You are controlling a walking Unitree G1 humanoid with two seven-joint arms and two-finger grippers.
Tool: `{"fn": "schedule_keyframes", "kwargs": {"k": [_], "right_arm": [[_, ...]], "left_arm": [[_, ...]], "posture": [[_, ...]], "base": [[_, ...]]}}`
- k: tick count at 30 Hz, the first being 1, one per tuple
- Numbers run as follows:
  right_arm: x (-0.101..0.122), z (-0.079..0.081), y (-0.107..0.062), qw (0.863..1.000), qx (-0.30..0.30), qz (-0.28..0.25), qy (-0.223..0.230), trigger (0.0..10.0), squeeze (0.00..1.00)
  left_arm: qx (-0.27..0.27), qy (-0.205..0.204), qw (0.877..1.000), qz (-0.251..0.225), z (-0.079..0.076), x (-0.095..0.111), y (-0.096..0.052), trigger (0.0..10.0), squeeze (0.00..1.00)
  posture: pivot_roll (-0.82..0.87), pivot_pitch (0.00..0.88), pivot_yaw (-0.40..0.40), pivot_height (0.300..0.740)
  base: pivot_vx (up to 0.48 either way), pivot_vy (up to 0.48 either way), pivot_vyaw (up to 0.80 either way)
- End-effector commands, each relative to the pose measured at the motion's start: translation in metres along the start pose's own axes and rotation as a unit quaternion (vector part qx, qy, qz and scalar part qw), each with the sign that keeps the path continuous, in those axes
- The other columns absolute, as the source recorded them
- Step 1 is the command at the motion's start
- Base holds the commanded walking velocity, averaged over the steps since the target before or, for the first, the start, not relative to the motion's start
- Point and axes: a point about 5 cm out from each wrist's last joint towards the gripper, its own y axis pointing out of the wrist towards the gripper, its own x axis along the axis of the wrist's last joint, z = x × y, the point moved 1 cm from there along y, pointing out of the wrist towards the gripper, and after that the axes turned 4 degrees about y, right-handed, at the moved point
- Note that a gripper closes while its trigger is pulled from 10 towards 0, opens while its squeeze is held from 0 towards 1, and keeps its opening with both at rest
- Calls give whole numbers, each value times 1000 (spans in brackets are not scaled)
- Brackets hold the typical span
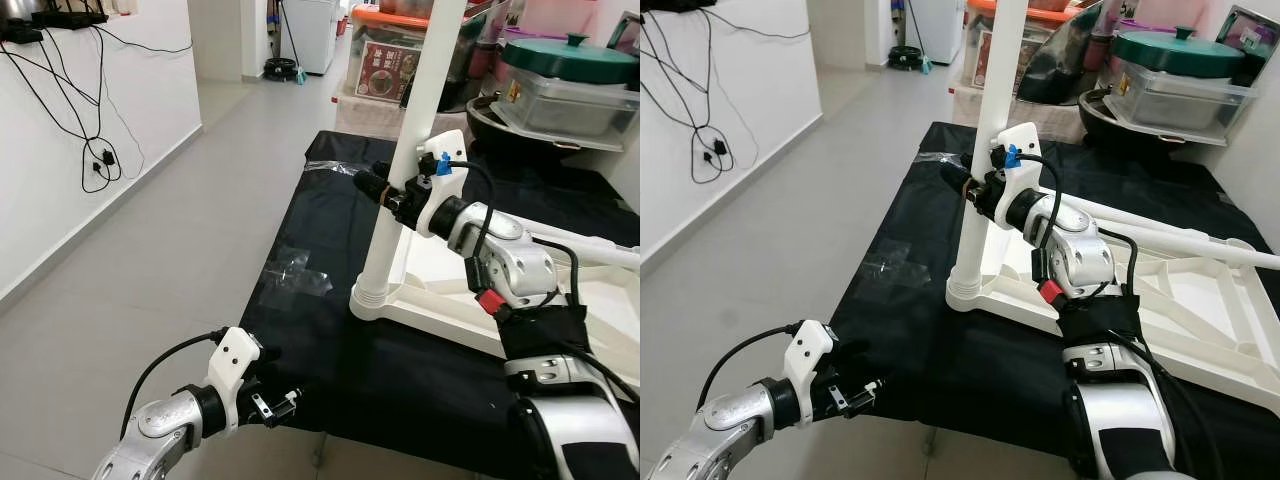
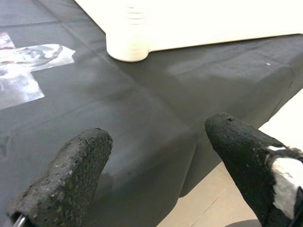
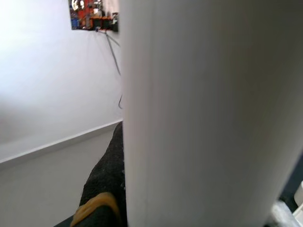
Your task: Building children table
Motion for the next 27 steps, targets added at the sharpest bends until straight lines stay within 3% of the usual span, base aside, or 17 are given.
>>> {"fn": "schedule_keyframes", "kwargs": {"k": [1, 5, 8, 10, 12, 17, 18, 19, 22, 27], "right_arm": [[-9, 3, -1, 1000, -26, 6, 1, 0, 0], [-15, 4, -1, 997, -80, 8, 11, 0, 0], [-15, 4, -1, 997, -80, 8, 11, 0, 0], [-31, 4, -2, 986, -164, 37, 15, 0, 0], [-43, 7, -3, 976, -209, 59, 15, 0, 0], [-46, 10, -4, 974, -215, 67, 20, 0, 0], [-53, 10, -9, 956, -282, 74, 26, 0, 0], [-53, 10, -9, 956, -282, 74, 26, 0, 0], [-61, 13, -18, 924, -370, 81, 45, 0, 0], [-60, 14, -20, 912, -402, 73, 48, 0, 0]], "left_arm": [[-2, -3, 1000, 8, -2, -5, 1, 10000, 0], [-2, -3, 1000, 9, -2, -5, 1, 10000, 0], [-2, -3, 1000, 9, -2, -5, 1, 10000, 0], [-1, -4, 1000, 8, -3, -5, 1, 10000, 0], [-1, -5, 1000, 7, -3, -4, 2, 10000, 0], [-1, -4, 1000, 7, -3, -4, 2, 10000, 0], [1, -5, 1000, 6, -2, -4, 2, 10000, 0], [1, -5, 1000, 6, -2, -4, 2, 10000, 0], [2, -8, 1000, 3, -5, -3, 5, 10000, 0], [2, -10, 1000, 1, -5, -3, 6, 10000, 0]], "posture": [[38, 0, -108, 740], [38, 0, -108, 740], [38, 0, -108, 740], [38, 0, -109, 740], [38, 0, -109, 740], [38, 0, -109, 740], [36, 0, -112, 740], [36, 0, -112, 740], [32, 0, -117, 740], [31, 0, -117, 740]], "base": [[0, 0, 0], [0, 0, 0], [0, 0, 0], [0, 0, 0], [0, 0, 0], [0, 0, 0], [0, 0, 0], [0, 0, 0], [0, 0, 0], [0, 0, 0]]}}
